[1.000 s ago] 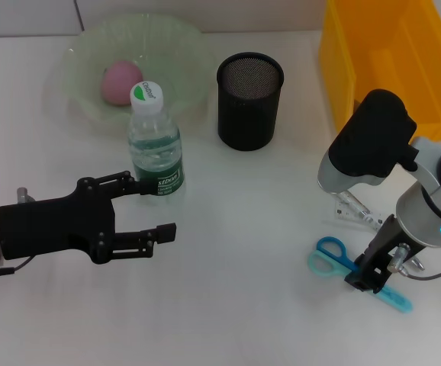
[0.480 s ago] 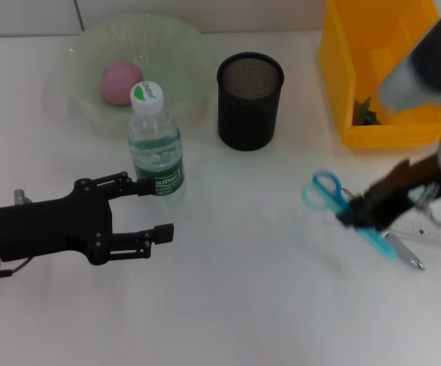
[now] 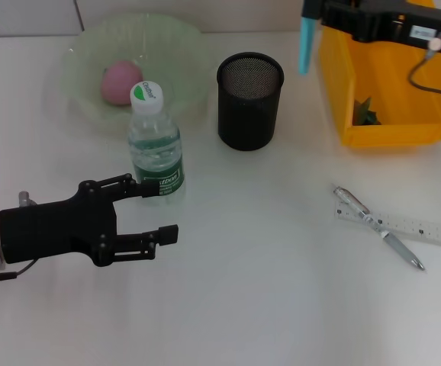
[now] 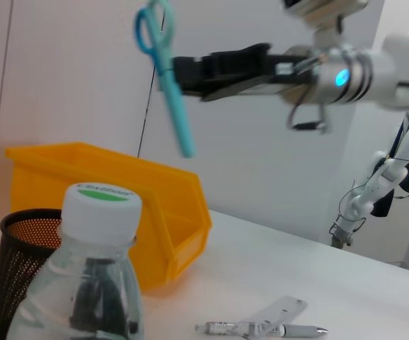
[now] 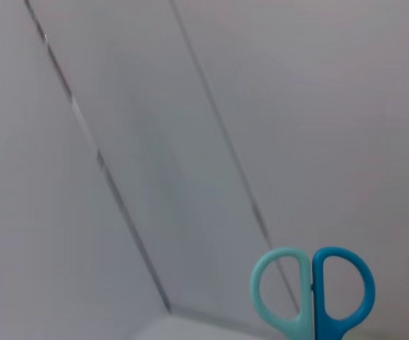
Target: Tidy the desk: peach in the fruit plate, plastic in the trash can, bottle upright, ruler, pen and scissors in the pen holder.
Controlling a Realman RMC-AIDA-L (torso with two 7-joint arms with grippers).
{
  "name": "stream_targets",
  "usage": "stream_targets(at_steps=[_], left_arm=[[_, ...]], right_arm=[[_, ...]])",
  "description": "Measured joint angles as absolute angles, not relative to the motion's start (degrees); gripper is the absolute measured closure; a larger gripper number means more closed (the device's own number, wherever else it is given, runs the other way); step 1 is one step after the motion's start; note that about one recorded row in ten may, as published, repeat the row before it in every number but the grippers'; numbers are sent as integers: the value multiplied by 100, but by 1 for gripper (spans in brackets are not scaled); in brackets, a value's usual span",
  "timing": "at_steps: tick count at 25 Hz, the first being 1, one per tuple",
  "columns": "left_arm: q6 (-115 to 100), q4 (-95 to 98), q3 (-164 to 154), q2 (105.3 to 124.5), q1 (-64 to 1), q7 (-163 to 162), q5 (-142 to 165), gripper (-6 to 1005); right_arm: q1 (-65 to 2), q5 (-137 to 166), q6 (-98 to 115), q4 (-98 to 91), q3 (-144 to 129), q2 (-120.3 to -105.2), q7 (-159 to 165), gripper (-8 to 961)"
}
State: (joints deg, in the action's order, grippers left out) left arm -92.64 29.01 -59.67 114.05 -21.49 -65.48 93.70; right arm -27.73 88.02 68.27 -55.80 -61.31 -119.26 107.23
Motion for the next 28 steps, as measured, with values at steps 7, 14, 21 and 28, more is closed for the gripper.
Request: stream_targets(at_steps=[7,14,21,28], left_arm=[[-9243,2900,-5967,11417,-2177,-6586,9368,167],[-9210,2900,-5968,11426,-2168,-6591,9325,167],[-9199,2900,-5968,11426,-2161,-6587,9326,167],[-9228,2900,-5968,11426,-2143,-6584,9346,167]], right_arm=[[-3775,7076,6102,-2763,-6193,-11957,8063,633],[-4156,6673,5826,-2108,-6308,-11978,7343,599],[-3982,6698,6090,-2440,-6616,-11930,7652,565],[-3070,7518,6941,-4205,-6931,-11762,8839,358]])
